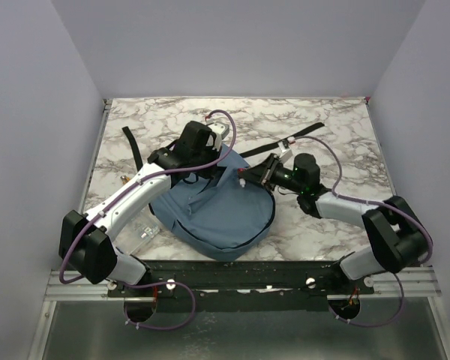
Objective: Pack the student bag
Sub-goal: Place the stationery in the student bag.
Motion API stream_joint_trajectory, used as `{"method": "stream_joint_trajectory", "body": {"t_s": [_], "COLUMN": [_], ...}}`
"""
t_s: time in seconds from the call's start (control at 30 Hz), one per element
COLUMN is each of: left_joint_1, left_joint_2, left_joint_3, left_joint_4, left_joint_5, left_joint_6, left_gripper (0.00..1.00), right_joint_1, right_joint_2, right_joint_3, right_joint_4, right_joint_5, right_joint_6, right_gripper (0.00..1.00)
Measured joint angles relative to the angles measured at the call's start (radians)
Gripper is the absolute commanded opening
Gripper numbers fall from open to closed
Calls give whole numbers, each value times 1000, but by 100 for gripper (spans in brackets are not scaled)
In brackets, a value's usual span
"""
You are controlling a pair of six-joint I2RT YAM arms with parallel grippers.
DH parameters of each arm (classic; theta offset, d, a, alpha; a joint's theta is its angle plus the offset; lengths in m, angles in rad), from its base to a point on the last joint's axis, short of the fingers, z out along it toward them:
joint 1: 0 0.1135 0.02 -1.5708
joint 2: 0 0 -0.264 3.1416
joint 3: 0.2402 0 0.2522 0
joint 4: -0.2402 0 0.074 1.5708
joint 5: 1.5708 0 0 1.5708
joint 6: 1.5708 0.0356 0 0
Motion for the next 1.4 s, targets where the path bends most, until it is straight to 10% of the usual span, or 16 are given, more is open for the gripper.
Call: {"method": "stream_joint_trajectory", "body": {"t_s": [0.3,0.93,1.4], "left_joint_1": [6,8,21], "left_joint_2": [0,-35,-60], "left_joint_3": [0,0,-29], "left_joint_4": [-2,-2,13], "left_joint_5": [1,0,-25], "left_joint_6": [0,0,0], "left_gripper": [0,0,0], "right_joint_1": [132,203,274], "right_joint_2": [277,294,363], "right_joint_3": [44,119,257], "right_joint_4": [340,291,150], "right_joint_5": [-35,127,286], "right_joint_6": [216,216,191], "right_gripper": [6,10,50]}}
